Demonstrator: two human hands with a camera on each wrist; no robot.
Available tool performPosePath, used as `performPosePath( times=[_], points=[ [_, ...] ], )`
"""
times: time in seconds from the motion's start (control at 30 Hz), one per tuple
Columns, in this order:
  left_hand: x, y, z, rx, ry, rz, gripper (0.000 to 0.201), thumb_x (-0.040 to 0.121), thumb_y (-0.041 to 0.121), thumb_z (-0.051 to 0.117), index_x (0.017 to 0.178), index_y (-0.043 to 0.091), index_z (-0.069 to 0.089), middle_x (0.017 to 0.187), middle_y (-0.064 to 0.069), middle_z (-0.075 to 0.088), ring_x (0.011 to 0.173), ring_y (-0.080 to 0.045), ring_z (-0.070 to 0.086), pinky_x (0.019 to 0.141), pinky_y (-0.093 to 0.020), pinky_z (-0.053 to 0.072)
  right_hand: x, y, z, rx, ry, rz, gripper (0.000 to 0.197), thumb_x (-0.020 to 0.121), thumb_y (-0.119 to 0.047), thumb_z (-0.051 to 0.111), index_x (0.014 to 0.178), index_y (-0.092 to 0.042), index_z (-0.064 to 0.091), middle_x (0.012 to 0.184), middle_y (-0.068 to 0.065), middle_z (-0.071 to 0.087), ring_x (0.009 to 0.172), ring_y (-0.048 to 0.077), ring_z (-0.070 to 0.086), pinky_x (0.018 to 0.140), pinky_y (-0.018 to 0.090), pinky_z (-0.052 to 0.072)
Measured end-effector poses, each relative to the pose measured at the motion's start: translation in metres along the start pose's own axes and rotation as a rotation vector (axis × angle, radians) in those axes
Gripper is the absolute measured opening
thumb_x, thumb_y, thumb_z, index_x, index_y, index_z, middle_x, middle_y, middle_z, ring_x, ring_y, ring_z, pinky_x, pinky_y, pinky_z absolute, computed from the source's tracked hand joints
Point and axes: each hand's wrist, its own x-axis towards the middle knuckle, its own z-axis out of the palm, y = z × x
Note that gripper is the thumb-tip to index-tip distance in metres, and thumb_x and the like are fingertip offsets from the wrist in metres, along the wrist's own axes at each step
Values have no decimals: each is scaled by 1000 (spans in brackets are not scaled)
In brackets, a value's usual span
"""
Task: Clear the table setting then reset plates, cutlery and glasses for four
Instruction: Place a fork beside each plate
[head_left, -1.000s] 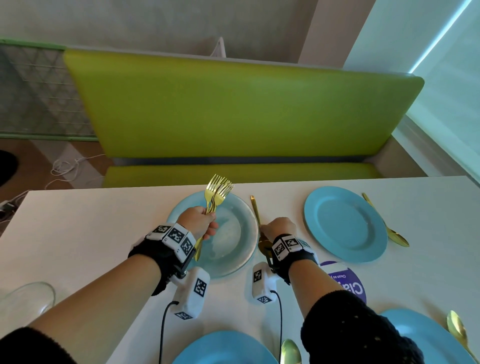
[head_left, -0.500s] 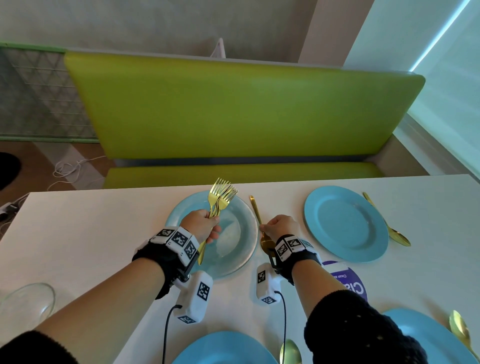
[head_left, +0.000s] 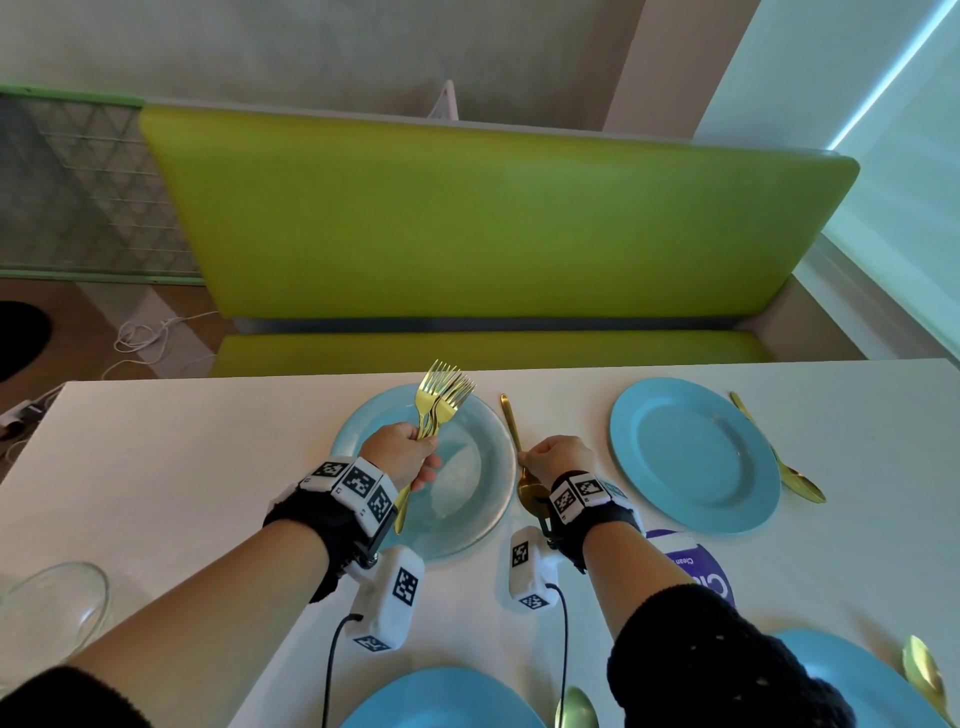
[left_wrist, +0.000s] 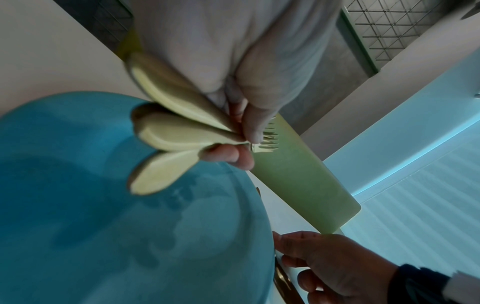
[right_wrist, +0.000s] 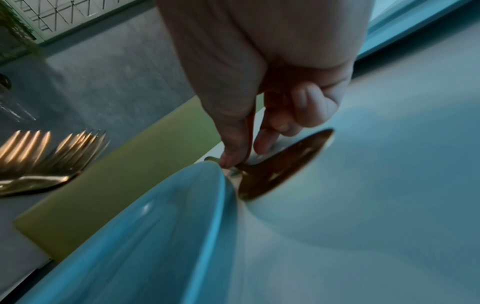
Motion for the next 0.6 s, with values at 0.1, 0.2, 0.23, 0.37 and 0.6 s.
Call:
performPosePath(
  times=[0.1,0.2,0.23,0.37,0.6],
  points=[
    [0,0,0,-12,-5,-4,25,97,13,46,73,11,50,68,-4,57,53,-14,51,39,-16,40,-1,0,-1,13,-1,-1,26,82,-32,69,60,-23,58,84,3,74,82,17,69,79,29,57],
    [1,0,2,-16,-6,-6,26,97,13,47,71,12,50,68,-4,57,54,-14,52,41,-18,39,-2,-2,0,20,12,-13,24,83,-28,68,61,-23,59,84,3,73,82,19,69,79,30,58],
    [1,0,2,-19,-7,-8,26,97,13,47,71,12,50,68,-4,57,54,-14,52,42,-18,39,-2,-2,1,20,18,-14,25,83,-27,68,60,-23,59,82,3,72,80,18,68,78,30,58],
    [0,0,3,-20,-8,-13,25,97,13,47,72,12,50,68,-4,57,54,-14,52,40,-17,39,-4,-1,1,28,24,-16,26,84,-26,68,60,-22,59,77,2,68,71,17,64,72,26,56],
    [-5,3,6,-8,-25,-39,23,95,7,47,73,11,49,69,-5,59,56,-15,53,44,-19,41,-15,-7,-14,-37,44,-150,11,89,-20,60,84,-17,69,93,5,67,85,22,61,67,23,45]
  ],
)
